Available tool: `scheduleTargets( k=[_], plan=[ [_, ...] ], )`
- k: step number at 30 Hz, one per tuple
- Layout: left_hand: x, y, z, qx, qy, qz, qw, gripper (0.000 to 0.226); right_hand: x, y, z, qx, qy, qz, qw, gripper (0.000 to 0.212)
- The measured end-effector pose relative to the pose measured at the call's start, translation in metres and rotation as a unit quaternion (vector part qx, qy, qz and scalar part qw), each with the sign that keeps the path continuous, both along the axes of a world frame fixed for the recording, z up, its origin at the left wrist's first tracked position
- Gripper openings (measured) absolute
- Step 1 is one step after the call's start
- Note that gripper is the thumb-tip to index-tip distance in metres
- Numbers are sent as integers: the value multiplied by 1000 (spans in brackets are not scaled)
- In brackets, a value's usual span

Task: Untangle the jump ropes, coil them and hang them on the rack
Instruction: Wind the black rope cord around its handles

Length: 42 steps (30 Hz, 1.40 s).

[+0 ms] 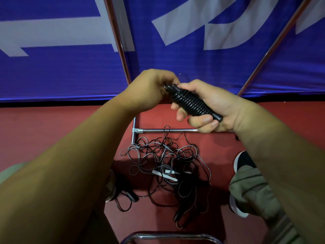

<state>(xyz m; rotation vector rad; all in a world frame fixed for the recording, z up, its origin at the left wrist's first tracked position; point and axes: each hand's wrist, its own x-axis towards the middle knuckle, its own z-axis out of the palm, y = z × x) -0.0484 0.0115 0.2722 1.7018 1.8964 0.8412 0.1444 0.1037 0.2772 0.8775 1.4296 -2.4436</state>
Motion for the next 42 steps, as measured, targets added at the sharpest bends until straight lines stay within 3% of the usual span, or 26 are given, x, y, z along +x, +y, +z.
scheduleTargets(
  k=[4, 7, 10, 14, 18, 21, 24, 26, 30, 32, 37, 42],
  plan=[
    [2, 0, 6, -29, -41, -43, 998, 17, 3, -4, 2, -27, -13, 108, 994, 55],
    [4, -1, 10, -29, -64, -43, 997, 19, 4, -5, 0, -14, -29, 145, 989, 51],
    [3, -1, 15, -21, -72, -43, 996, 21, 3, 0, -5, 22, -58, 145, 987, 64],
    [2, 1, 18, 10, 27, -54, 998, 19, 2, 5, -6, 79, -105, 139, 982, 40],
    [-2, 5, 9, 51, 196, -109, 973, 23, 0, 7, -15, 177, -158, 83, 968, 42],
    [-3, 6, 4, 50, 291, -95, 951, 27, -4, 8, -24, 222, -166, 24, 960, 43],
    [0, 9, 3, 52, 352, -65, 932, 26, -9, 10, -28, 229, -152, -41, 961, 43],
    [5, 12, 3, -4, 361, -22, 932, 25, -13, 9, -29, 249, -137, -70, 956, 43],
    [9, 14, 0, -99, 153, 68, 981, 26, -20, 4, -28, 252, -107, -139, 952, 40],
    [9, 11, 3, -124, 43, 97, 986, 28, -21, 3, -26, 245, -96, -168, 950, 39],
    [16, 6, 8, -190, -32, 78, 978, 32, -23, -1, -24, 256, -76, -197, 943, 40],
    [19, 4, 8, -208, -240, 79, 945, 28, -23, 1, -22, 270, -73, -238, 930, 33]
  ],
)
